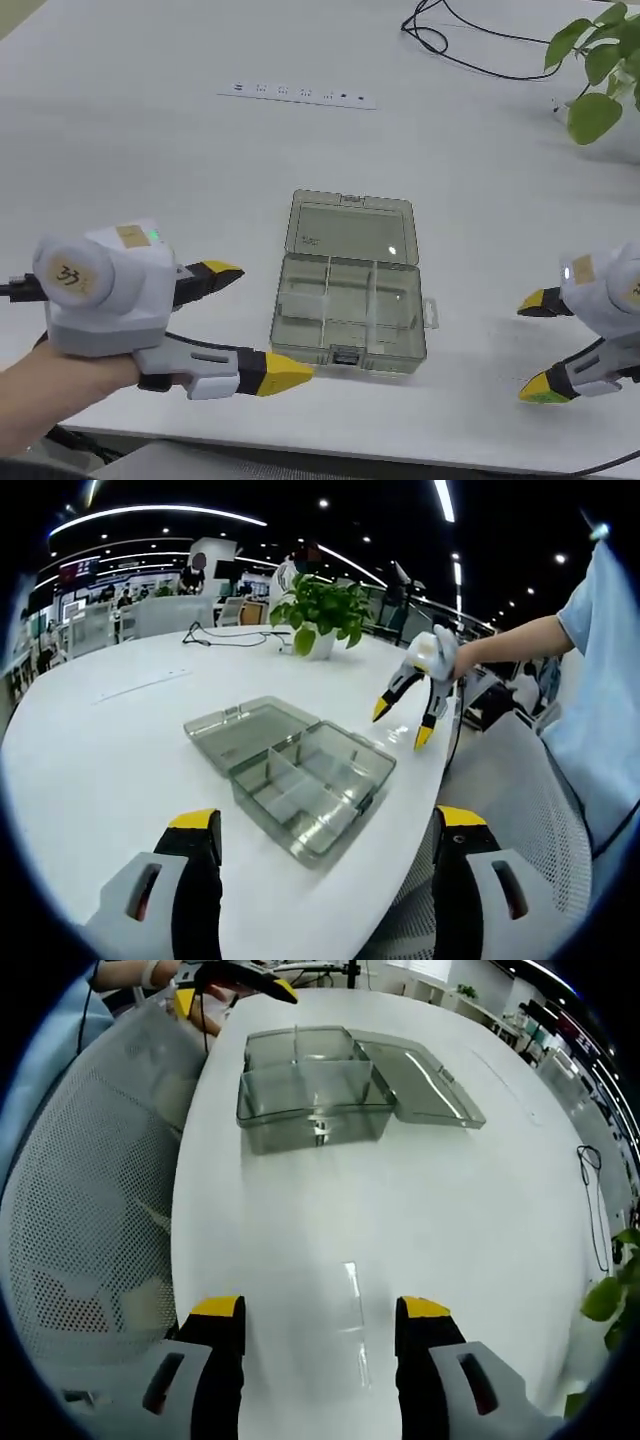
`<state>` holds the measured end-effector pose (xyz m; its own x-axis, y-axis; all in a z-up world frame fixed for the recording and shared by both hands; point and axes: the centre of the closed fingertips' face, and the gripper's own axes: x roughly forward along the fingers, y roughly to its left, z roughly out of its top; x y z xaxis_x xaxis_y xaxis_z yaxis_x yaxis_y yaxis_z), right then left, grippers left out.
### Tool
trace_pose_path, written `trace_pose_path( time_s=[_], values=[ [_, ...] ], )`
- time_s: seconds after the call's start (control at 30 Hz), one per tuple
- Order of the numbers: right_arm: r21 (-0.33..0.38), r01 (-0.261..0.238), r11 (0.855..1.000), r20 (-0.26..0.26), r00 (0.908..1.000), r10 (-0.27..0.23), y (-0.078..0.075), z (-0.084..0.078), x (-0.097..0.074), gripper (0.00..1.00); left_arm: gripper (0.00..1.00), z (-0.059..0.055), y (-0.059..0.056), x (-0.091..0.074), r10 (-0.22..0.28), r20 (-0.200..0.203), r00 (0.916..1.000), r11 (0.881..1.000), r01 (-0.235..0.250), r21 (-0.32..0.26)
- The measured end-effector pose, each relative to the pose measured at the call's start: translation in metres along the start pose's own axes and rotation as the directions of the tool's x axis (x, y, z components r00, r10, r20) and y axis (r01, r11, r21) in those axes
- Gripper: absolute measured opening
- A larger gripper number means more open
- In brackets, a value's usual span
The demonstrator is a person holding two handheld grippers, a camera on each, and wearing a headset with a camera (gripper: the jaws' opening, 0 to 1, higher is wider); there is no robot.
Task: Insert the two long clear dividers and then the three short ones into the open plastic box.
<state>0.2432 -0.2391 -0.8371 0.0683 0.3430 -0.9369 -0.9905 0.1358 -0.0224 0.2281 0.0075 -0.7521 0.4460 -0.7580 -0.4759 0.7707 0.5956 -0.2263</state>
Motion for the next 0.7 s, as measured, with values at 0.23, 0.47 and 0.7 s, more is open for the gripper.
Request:
trace_pose_path(
  time_s=[0.23,0.47,0.7],
  values=[
    [-0.041,-0.025,0.999,-0.037,0.999,0.024,0.0,-0.001,0.004,0.45,0.89,0.001,0.001,-0.006,0.008,0.01,0.9999,1.0,-0.008,0.001],
    [-0.07,-0.037,0.997,-0.065,0.9974,0.032,-0.003,-0.002,0.003,0.39,0.88,-0.001,0.002,-0.01,0.01,0.006,0.9999,1.0,-0.01,0.006],
    [-0.095,-0.043,0.995,-0.074,0.9966,0.036,-0.005,-0.003,0.003,0.33,0.88,-0.005,0.004,-0.012,0.008,-0.007,0.9999,1.0,-0.008,0.005]
  ],
)
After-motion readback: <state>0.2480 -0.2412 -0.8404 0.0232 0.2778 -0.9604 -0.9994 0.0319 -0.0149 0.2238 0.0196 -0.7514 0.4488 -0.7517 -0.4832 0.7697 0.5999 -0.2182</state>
